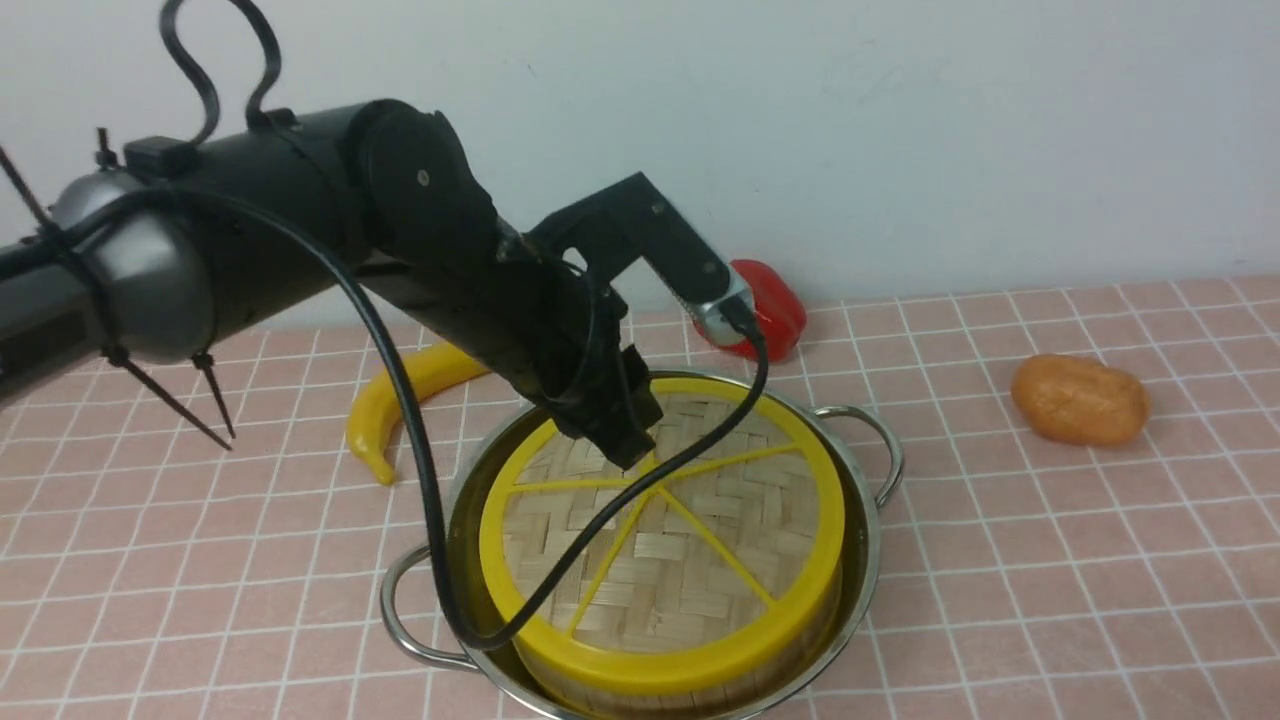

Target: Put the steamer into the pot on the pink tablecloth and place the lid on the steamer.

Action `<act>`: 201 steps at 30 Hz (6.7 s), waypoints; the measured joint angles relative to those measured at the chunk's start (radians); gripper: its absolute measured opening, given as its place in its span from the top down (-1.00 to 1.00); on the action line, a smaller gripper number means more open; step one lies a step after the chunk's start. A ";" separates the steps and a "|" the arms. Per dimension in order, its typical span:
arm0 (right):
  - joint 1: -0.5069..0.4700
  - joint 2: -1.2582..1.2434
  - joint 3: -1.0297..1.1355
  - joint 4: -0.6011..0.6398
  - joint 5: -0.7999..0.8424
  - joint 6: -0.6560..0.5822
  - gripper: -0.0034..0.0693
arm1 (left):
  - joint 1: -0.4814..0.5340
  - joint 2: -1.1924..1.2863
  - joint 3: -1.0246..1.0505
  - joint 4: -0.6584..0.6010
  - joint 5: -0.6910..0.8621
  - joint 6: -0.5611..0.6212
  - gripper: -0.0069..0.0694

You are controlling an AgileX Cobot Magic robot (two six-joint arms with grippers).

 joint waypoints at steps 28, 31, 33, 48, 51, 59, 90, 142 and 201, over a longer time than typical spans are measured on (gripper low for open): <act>0.000 0.000 0.000 0.000 -0.002 0.000 0.25 | 0.000 0.114 0.000 -0.040 0.056 -0.099 0.28; 0.000 0.000 0.000 0.000 -0.002 0.000 0.25 | -0.003 0.114 -0.001 -0.049 0.045 -0.093 0.51; 0.000 0.000 0.000 0.000 -0.002 0.000 0.25 | -0.003 0.114 -0.001 -0.050 0.044 -0.093 0.51; 0.000 0.000 0.000 0.000 -0.002 0.000 0.25 | -0.003 0.114 -0.001 -0.050 0.036 -0.093 0.51; 0.000 0.000 0.000 0.000 -0.002 0.000 0.25 | -0.003 0.113 -0.001 -0.050 0.036 -0.097 0.51; 0.000 0.000 0.000 0.000 -0.003 0.000 0.25 | -0.003 0.109 -0.025 -0.032 0.044 -0.106 0.51; 0.000 0.000 0.000 0.000 -0.003 0.000 0.25 | -0.003 0.133 -0.038 -0.030 0.067 -0.109 0.51; 0.000 0.000 0.000 0.000 -0.006 0.000 0.24 | 0.464 -0.987 0.836 -0.060 -0.429 -0.272 0.84; 0.000 0.000 0.000 0.000 -0.010 0.000 0.24 | 0.575 -1.728 1.399 0.327 -0.507 -0.702 0.60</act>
